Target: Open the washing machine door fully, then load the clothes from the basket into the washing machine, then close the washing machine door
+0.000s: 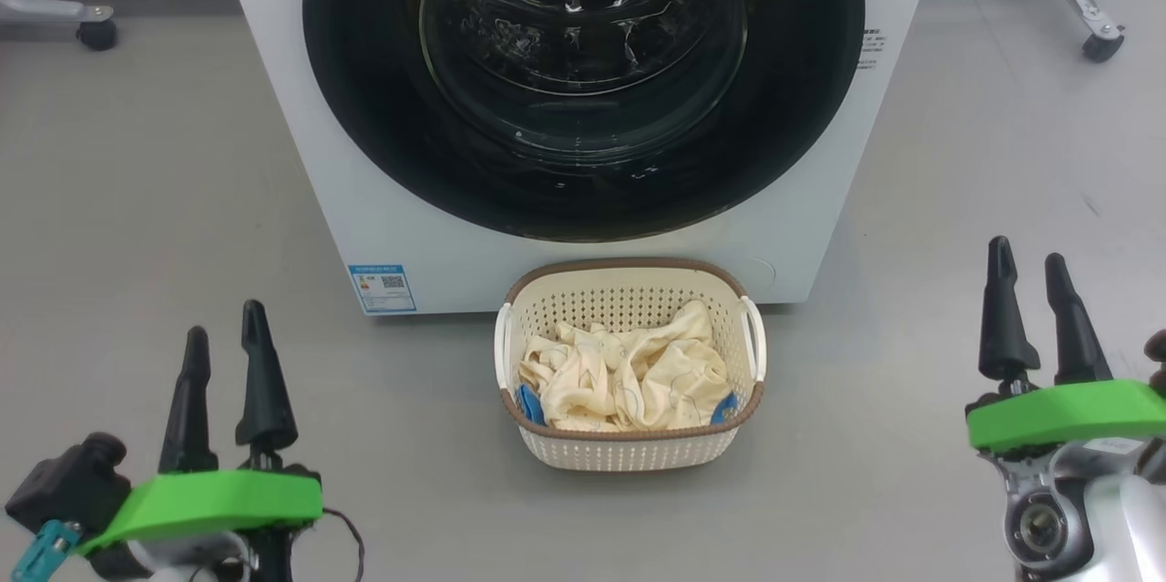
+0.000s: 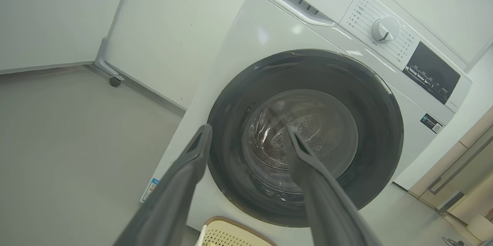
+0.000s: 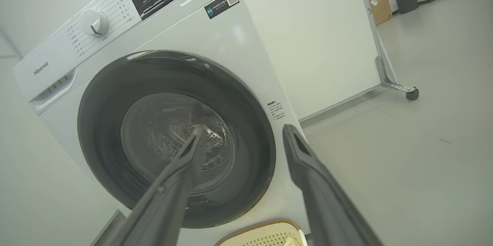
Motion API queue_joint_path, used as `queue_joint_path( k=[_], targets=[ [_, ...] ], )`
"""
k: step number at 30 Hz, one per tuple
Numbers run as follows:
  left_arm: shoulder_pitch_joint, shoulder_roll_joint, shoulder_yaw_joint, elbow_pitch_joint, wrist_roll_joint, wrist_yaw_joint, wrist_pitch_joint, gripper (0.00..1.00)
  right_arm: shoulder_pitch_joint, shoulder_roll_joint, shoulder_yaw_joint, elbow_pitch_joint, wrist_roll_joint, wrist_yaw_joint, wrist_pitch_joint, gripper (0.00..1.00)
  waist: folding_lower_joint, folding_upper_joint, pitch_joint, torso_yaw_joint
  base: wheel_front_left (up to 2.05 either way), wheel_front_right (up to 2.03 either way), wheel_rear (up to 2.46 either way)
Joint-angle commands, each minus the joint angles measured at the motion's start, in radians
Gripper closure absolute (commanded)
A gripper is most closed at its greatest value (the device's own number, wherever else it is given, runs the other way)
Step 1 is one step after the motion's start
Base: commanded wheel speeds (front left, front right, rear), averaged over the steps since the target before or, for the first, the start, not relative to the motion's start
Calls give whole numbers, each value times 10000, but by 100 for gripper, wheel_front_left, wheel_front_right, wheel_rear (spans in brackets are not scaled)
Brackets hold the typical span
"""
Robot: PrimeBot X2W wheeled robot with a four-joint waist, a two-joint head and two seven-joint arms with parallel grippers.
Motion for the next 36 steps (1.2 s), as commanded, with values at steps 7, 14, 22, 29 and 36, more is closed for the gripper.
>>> queue_joint_path(
  k=[7, 14, 22, 29, 36],
  targets=[
    [-488, 142, 25, -453, 1250, 79, -318, 0, -698, -218, 274, -267, -1347, -27, -321, 0, 0, 0, 2, -40, 0, 0, 0],
    [-471, 148, -239, -362, 2581, 126, -523, 0, -761, -231, 276, -152, -2423, -28, -526, 0, 0, 0, 14, -6, 0, 0, 0],
    [-500, 154, -657, 218, 3985, 306, -756, 0, -827, -246, 341, 166, -3504, -30, -762, 0, 0, 0, -17, 32, 0, 0, 0],
    [-479, 154, -796, 706, 4008, 323, -761, 0, -860, -246, 336, 692, -3585, -30, -766, 0, 0, 0, -53, 15, 0, 0, 0],
    [-519, 154, -1039, 1782, 3935, 358, -761, 0, -840, -246, 414, 1103, -3581, -30, -766, 0, 0, 0, -73, -6, 0, 0, 0]
  ],
)
